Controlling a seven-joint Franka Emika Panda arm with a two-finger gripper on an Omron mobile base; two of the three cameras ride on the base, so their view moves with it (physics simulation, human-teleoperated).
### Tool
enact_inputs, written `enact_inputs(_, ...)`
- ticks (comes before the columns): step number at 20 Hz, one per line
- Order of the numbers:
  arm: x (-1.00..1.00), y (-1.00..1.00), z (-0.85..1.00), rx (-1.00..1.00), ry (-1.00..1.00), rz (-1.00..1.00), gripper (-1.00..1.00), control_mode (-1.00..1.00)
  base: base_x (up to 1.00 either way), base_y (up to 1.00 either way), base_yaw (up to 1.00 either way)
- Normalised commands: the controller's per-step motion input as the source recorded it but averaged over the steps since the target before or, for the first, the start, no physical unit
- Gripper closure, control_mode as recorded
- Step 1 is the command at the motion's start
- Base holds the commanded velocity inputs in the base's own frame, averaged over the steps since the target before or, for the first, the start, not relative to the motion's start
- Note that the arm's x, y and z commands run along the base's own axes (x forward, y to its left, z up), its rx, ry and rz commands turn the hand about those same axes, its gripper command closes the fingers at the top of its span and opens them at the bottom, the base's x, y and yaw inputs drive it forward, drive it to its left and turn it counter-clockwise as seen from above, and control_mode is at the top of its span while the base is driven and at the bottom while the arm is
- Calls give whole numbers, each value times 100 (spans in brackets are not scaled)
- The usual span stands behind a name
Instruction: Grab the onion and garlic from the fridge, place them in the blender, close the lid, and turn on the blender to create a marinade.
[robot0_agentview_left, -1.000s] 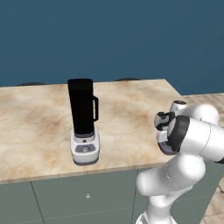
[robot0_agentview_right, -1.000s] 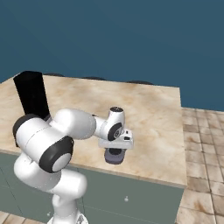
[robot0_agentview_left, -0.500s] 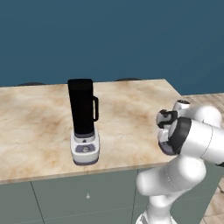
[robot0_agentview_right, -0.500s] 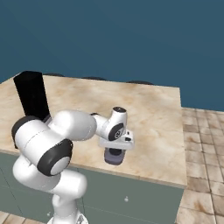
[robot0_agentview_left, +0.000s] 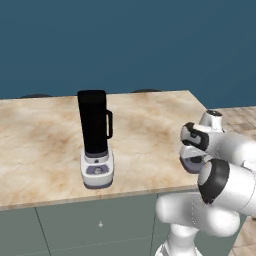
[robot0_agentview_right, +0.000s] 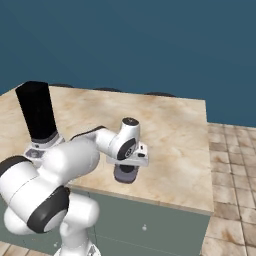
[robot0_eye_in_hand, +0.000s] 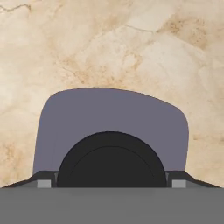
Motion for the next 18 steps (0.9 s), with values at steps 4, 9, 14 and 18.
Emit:
enact_inputs(4,0,27,100,0,-21,-1,100,-100,0,0,0)
enact_inputs(9,-53,12,30,0,-22,-3,100,-100,0,0,0)
enact_inputs(14,-57,38,87,0,-27,-14,100,-100,0,0,0)
enact_inputs(18,-43,82,100,0,-18,-20,100,-100,0,0,0)
